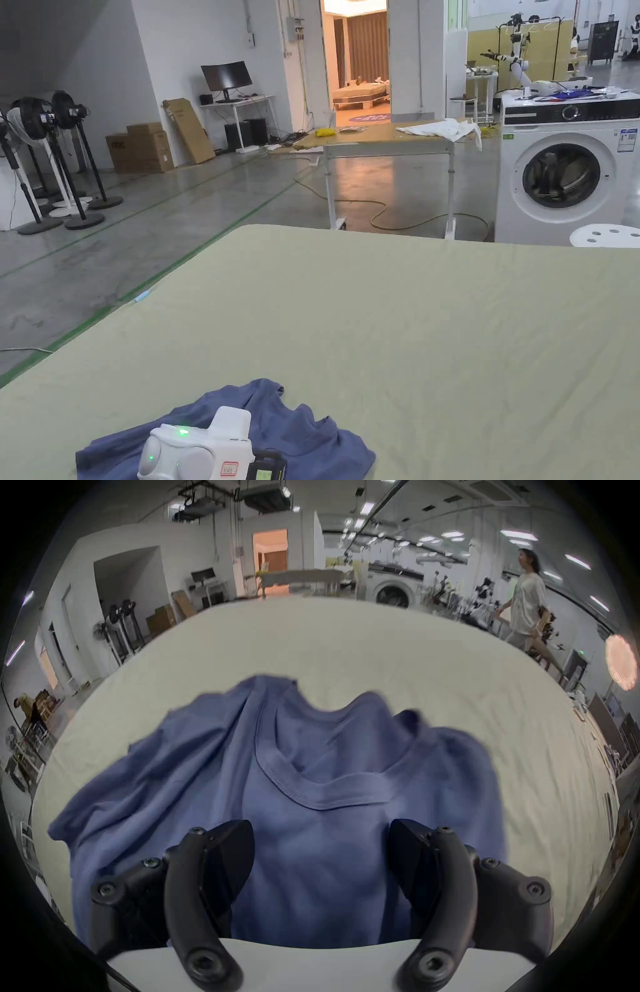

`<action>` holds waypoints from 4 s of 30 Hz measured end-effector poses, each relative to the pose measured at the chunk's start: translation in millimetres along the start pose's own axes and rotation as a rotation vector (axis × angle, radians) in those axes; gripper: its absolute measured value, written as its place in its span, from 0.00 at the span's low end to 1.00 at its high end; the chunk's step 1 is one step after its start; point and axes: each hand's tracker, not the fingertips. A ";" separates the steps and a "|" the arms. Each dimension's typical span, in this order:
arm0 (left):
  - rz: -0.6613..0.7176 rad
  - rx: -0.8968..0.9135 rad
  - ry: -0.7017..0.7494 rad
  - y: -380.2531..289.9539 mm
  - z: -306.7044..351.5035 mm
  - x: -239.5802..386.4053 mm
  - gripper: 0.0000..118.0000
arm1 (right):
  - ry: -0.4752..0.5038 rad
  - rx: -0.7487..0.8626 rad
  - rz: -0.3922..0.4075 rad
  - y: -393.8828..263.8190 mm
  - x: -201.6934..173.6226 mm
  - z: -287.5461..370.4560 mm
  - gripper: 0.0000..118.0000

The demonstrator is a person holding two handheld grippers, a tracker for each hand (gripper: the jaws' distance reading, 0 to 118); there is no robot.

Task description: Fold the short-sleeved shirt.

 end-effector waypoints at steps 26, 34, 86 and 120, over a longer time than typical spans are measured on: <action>0.002 0.461 -0.259 149.2 150.0 120.4 0.00 | -0.016 0.005 -0.264 -39.1 90.8 13.1 0.03; -0.174 0.382 -0.613 143.2 102.3 314.3 0.00 | -0.097 0.039 -0.287 -43.8 110.1 45.0 0.03; -0.138 0.839 -0.054 -128.2 308.7 201.8 0.00 | -0.055 0.252 -0.076 3.4 90.3 56.0 0.03; -0.089 -0.144 -0.006 34.8 -34.0 147.8 0.01 | -0.093 -0.045 -0.113 4.7 152.5 -13.4 0.05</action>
